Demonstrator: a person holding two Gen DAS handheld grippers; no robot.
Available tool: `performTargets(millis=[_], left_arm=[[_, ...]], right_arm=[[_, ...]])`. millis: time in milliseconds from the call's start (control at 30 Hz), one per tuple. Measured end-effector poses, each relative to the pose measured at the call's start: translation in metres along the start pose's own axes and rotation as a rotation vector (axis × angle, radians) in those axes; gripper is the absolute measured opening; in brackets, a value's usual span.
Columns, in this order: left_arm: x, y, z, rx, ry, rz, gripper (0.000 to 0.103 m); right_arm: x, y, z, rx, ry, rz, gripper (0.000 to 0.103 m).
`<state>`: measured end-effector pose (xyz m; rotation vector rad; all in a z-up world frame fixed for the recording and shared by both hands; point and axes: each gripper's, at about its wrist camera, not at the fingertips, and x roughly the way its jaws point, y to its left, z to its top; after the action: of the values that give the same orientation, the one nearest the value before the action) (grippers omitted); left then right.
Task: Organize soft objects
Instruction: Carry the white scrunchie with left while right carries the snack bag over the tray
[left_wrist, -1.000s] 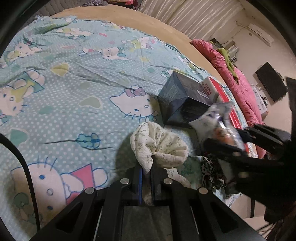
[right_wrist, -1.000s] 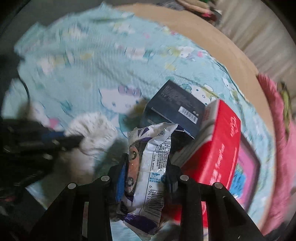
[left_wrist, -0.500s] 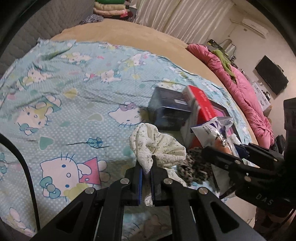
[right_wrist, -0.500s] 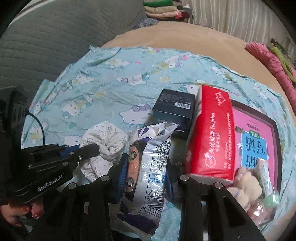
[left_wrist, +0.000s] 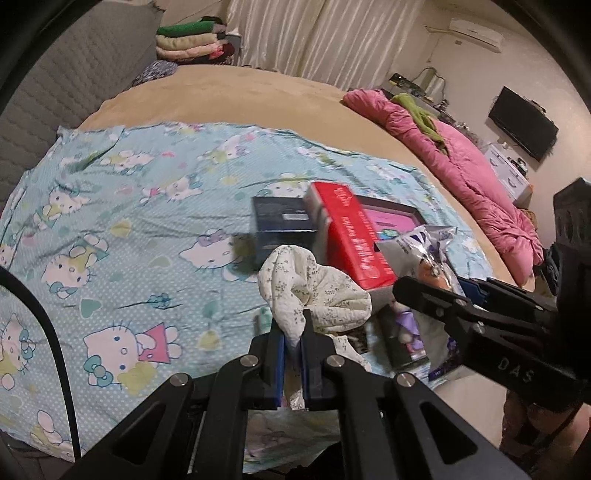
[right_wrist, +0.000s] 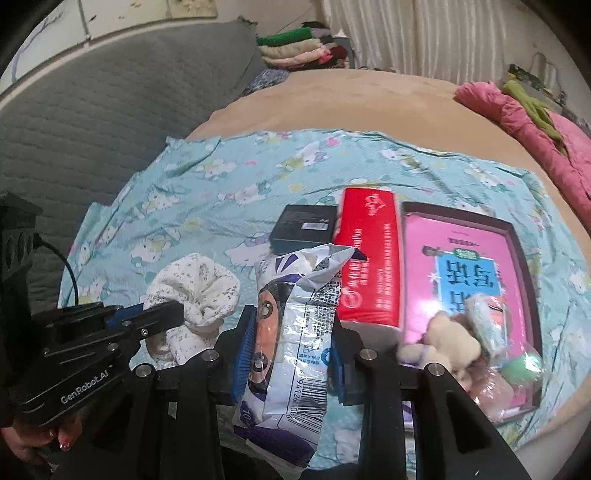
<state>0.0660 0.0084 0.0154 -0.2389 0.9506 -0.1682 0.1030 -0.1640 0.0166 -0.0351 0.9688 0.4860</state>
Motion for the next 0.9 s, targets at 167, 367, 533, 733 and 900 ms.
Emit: performTargets(millis=[167, 367, 533, 733, 900], left_arm=[[-0.007, -0.029, 0.000, 0.052, -0.008, 0.001, 0.007], [-0.009, -0.057, -0.001, 0.107, -0.005, 0.008, 0.007], [-0.006, -0.077, -0.003, 0.139, 0.009, 0.007, 0.007], [0.001, -0.101, -0.001, 0.176, 0.022, 0.010, 0.007], [0.009, -0.121, 0.001, 0.214, 0.030, 0.011, 0.007]], right_arm=[[-0.019, -0.018, -0.001, 0.037, -0.042, -0.015, 0.035], [-0.040, -0.042, -0.004, 0.077, -0.088, -0.050, 0.036], [-0.054, -0.068, -0.010, 0.133, -0.117, -0.071, 0.036], [-0.071, -0.104, -0.020, 0.196, -0.153, -0.114, 0.036], [-0.084, -0.136, -0.034, 0.258, -0.174, -0.152, 0.035]])
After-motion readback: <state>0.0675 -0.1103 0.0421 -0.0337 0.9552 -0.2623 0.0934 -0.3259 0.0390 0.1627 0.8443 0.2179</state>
